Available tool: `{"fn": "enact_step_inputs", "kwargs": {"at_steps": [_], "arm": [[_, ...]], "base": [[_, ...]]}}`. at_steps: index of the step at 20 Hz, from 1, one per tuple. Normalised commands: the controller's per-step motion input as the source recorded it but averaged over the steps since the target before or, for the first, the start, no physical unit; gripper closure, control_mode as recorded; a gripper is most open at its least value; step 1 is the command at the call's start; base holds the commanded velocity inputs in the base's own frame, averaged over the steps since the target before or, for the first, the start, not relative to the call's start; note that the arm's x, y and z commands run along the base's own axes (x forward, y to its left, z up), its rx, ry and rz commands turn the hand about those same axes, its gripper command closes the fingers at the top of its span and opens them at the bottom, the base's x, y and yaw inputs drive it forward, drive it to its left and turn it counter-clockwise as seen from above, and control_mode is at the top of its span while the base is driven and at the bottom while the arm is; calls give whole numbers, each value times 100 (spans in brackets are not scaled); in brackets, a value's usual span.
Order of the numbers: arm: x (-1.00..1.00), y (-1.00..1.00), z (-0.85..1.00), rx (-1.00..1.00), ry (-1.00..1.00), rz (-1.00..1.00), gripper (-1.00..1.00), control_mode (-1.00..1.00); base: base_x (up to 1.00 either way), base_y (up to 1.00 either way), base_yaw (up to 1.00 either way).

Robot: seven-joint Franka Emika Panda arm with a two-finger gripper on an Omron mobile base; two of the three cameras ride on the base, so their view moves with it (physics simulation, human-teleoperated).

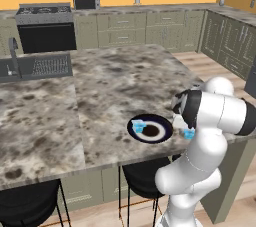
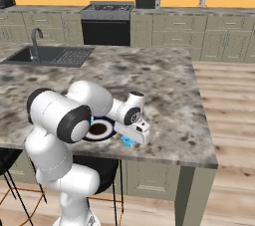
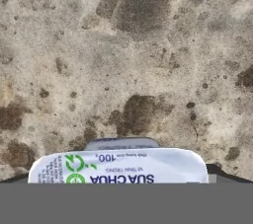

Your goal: Place two yogurt containers on each plate.

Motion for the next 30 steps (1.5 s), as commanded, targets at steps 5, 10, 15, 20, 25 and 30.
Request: {"fn": "enact_step_inputs", "kwargs": {"at_steps": [5,10,15,20,25,30], "arm": [[0,0,0,0,0,0,100,-100],[0,15,41,0,-11,25,100,-100],[-1,30,83,0,-20,40,100,-100],[23,95,7,0,-12,43,100,-100],[36,69,9,3,-14,21,100,-100],[12,0,-20,0,-1,1,100,-100]], "base": [[0,0,0],[0,0,0],[0,0,0],[0,0,0],[0,0,0],[0,0,0]]}}
